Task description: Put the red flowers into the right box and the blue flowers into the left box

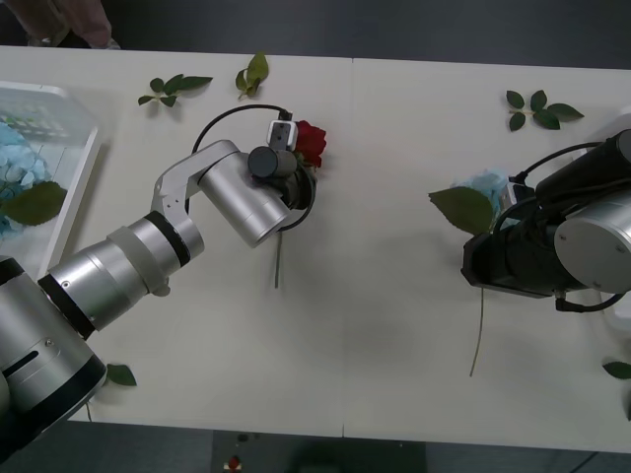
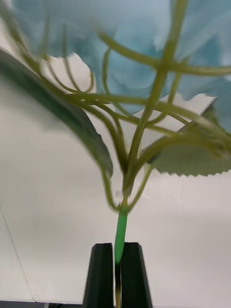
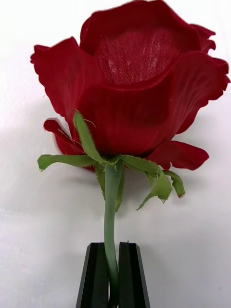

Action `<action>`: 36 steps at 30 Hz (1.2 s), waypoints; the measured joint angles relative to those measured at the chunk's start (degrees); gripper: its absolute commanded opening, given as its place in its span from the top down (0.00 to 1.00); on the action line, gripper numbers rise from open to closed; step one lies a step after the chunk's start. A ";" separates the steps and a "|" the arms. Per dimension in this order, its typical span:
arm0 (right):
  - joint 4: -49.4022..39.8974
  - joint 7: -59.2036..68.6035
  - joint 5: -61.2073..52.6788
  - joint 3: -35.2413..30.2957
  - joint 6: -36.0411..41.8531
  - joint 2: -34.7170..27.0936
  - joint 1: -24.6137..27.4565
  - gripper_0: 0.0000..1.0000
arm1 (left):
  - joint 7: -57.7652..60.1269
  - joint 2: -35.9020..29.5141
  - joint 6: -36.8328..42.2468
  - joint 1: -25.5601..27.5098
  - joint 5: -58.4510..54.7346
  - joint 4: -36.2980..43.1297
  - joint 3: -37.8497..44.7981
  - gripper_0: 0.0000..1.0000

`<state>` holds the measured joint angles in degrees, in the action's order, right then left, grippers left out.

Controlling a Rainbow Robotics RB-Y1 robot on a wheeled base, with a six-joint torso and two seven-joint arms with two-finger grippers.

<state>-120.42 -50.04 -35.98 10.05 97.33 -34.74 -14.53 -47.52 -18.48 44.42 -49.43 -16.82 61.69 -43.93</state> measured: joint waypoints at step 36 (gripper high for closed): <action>-2.22 -30.44 -20.70 -23.50 4.09 -0.01 0.00 0.00 | 7.92 -0.06 -6.05 -0.22 0.55 22.68 13.37 1.00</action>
<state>-122.64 -80.48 -56.67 -13.45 101.42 -34.75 -14.53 -39.60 -18.54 38.37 -49.65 -16.27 84.36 -30.56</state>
